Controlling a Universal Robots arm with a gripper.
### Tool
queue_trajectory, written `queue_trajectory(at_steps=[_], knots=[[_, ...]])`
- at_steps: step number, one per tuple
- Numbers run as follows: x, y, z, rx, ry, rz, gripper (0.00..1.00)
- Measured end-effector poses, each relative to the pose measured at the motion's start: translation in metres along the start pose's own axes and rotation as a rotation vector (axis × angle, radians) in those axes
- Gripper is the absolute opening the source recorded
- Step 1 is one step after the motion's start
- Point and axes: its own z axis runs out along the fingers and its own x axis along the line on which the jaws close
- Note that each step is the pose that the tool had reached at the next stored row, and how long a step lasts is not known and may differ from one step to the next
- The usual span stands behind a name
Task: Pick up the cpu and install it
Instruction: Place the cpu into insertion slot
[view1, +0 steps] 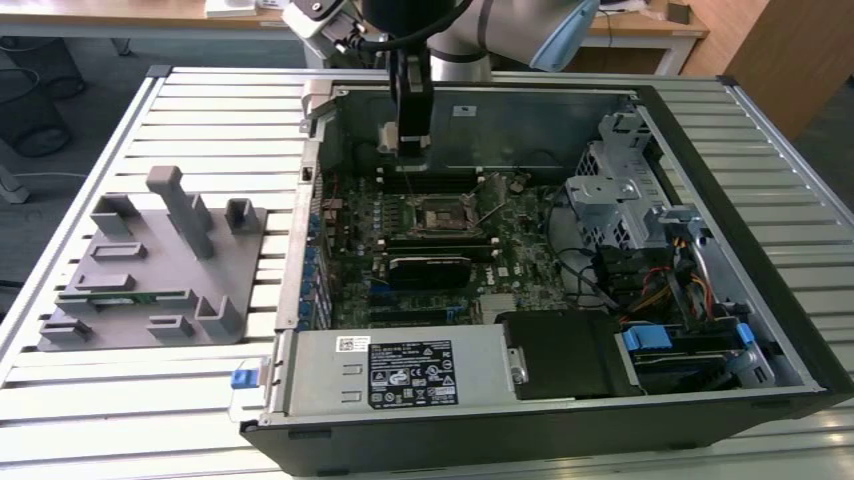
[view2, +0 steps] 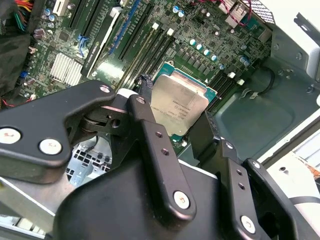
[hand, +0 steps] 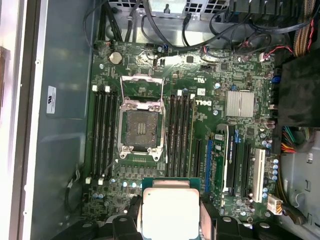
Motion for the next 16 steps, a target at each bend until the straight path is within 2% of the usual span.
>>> queue_trajectory(at_steps=[16], knots=[[0.0004,0.0019,0.0098,0.0000,0.0001,0.000,0.54]])
